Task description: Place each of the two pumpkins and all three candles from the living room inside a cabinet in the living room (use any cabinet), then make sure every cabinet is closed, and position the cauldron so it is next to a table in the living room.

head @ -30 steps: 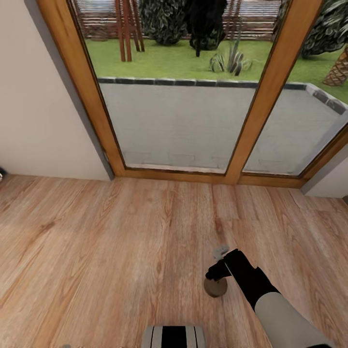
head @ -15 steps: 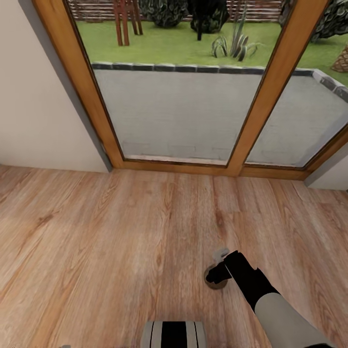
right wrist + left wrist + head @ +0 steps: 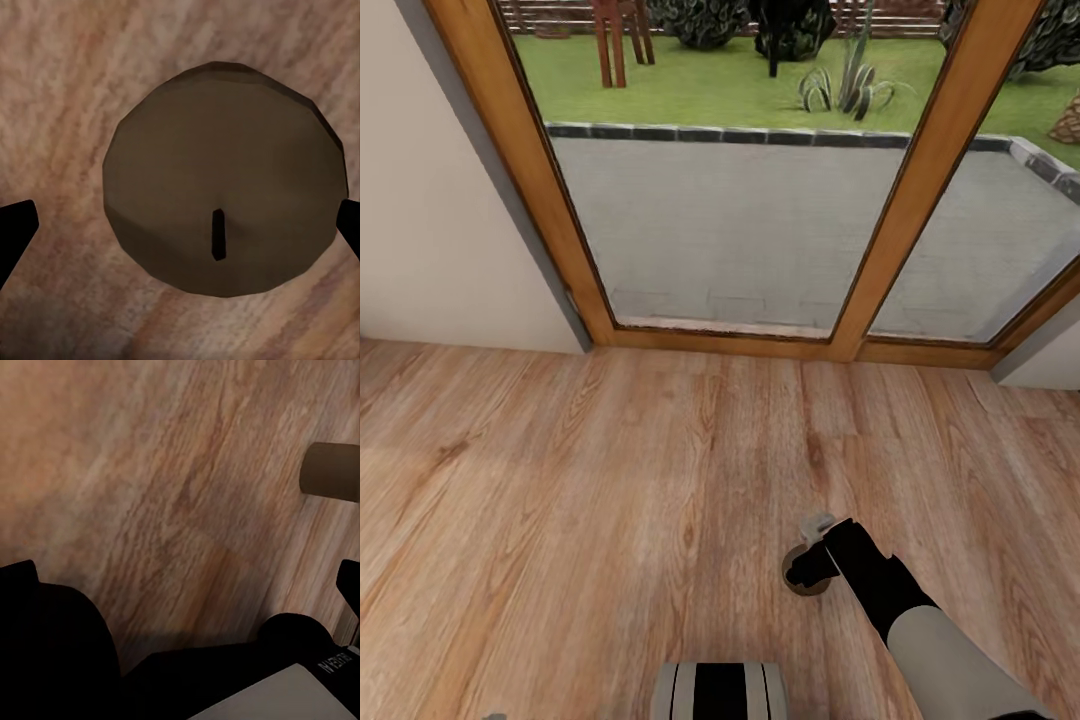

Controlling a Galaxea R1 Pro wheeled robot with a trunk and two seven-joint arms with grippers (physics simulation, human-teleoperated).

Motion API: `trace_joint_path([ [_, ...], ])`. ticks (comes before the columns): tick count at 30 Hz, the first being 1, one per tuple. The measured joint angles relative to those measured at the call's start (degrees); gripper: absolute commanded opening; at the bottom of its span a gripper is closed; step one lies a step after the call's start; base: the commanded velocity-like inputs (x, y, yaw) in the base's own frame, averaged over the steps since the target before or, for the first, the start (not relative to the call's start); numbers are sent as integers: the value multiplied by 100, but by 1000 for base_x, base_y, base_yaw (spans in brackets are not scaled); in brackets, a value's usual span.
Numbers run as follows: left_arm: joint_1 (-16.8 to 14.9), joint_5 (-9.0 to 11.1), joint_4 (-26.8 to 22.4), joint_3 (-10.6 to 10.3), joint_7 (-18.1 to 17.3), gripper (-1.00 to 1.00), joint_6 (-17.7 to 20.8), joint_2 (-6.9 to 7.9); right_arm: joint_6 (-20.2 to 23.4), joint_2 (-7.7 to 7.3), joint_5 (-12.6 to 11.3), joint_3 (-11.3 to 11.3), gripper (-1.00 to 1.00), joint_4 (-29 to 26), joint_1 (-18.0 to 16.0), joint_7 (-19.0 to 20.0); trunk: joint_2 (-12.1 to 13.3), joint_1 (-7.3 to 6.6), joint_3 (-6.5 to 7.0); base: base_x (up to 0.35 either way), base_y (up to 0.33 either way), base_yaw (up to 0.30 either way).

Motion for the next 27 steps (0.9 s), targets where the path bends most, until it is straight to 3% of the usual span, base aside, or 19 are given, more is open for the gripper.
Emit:
trace_joint_path([
  [9, 0, 0, 0, 0, 19, 100, -4, -18, 0, 0, 0, 0, 100, 0, 0, -1, 0, -2, 0, 163, 0, 0],
  [22, -2, -8, 0, 0, 20, 100, -8, -30, -252, -31, -13, -62, 100, -12, 0, -6, 0, 0, 0, 9, 0, 0],
  [27, 0, -8, 0, -1, 20, 100, -8, -36, -372, -47, -21, -82, 100, -22, 0, -6, -6, 13, -110, 0, 0, 0],
])
